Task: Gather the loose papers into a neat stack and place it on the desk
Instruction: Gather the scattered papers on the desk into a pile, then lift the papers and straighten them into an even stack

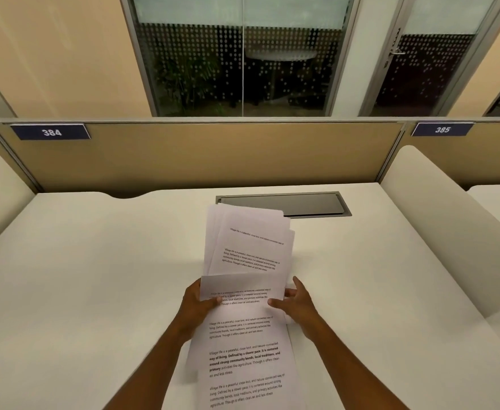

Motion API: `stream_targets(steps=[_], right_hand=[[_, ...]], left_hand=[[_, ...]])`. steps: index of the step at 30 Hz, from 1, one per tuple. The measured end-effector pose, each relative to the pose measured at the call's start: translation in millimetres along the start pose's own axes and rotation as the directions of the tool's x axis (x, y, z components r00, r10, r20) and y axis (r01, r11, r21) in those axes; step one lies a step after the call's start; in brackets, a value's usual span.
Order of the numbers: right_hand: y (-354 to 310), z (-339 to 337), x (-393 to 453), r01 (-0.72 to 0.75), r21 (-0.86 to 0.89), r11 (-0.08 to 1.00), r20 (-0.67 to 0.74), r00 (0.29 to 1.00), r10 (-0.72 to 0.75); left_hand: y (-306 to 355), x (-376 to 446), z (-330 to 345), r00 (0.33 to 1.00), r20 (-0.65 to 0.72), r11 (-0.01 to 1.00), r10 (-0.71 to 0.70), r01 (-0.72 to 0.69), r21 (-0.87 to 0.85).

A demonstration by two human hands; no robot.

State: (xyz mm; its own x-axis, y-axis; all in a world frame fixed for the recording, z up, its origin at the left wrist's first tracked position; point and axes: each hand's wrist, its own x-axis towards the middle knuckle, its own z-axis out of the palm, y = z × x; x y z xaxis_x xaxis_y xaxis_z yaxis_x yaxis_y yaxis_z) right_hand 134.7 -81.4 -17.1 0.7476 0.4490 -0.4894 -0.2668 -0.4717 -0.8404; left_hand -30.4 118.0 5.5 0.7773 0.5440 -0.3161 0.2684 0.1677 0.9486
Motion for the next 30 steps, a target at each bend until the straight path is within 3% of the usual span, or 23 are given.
stream_targets(steps=[8, 20, 30], right_hand=[[-28.9, -26.0, 4.4, 0.149, 0.268, 0.952, 0.070, 0.982, -0.173], [-113.7, -27.5, 3.4, 0.441, 0.244, 0.864, -0.117, 0.898, -0.425], [-142.7, -27.1, -1.1, 0.544, 0.274, 0.793, -0.218, 0.839, -0.499]], left_hand=[[25.2, 4.0, 3.9, 0.994, 0.029, 0.993, 0.103, -0.101, -0.069], [95.2, 25.4, 32.2, 0.908, -0.082, 0.911, 0.410, -0.405, 0.079], [121.9, 30.1, 48.3, 0.819, -0.242, 0.854, 0.520, -0.504, 0.130]])
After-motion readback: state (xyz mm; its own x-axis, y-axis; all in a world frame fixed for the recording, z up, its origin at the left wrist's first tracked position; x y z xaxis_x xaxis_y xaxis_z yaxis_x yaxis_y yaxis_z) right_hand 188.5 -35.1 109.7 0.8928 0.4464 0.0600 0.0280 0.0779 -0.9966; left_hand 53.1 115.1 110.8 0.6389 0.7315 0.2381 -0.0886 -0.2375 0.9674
